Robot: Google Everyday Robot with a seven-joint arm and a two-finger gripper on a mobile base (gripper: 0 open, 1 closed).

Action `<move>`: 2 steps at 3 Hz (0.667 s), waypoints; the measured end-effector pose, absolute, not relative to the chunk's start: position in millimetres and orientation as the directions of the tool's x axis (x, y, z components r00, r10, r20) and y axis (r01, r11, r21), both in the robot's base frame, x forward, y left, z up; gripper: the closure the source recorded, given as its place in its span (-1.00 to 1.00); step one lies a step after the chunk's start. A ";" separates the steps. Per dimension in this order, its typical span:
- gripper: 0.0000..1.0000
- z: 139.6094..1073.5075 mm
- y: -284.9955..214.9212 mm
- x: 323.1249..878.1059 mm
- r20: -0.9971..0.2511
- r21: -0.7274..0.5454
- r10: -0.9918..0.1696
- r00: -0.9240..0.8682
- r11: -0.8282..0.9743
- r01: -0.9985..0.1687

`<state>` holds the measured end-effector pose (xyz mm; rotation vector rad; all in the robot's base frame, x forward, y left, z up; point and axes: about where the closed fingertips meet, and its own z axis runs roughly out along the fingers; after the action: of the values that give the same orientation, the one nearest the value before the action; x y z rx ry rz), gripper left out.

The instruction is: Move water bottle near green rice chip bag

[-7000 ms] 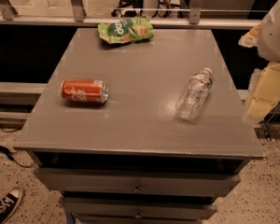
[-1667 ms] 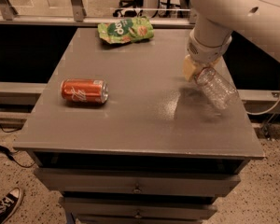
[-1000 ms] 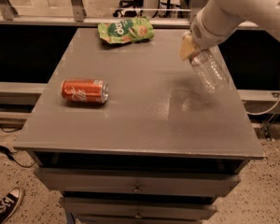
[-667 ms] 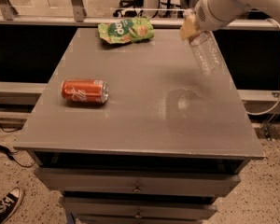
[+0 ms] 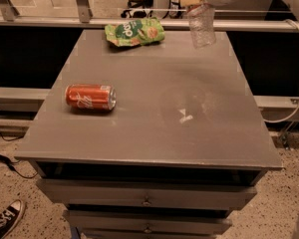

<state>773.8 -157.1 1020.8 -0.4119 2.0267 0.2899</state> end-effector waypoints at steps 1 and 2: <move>1.00 1034.4 -133.5 798.2 -0.927 0.128 -0.062 -0.369 0.875 -0.467; 1.00 1048.7 -91.6 812.5 -0.954 0.200 0.036 -0.299 0.819 -0.538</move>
Offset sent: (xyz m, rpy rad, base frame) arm 0.0495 0.0991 0.0419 0.3949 -0.2213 0.1927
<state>812.5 -91.6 1048.7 -0.3852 1.7976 0.5924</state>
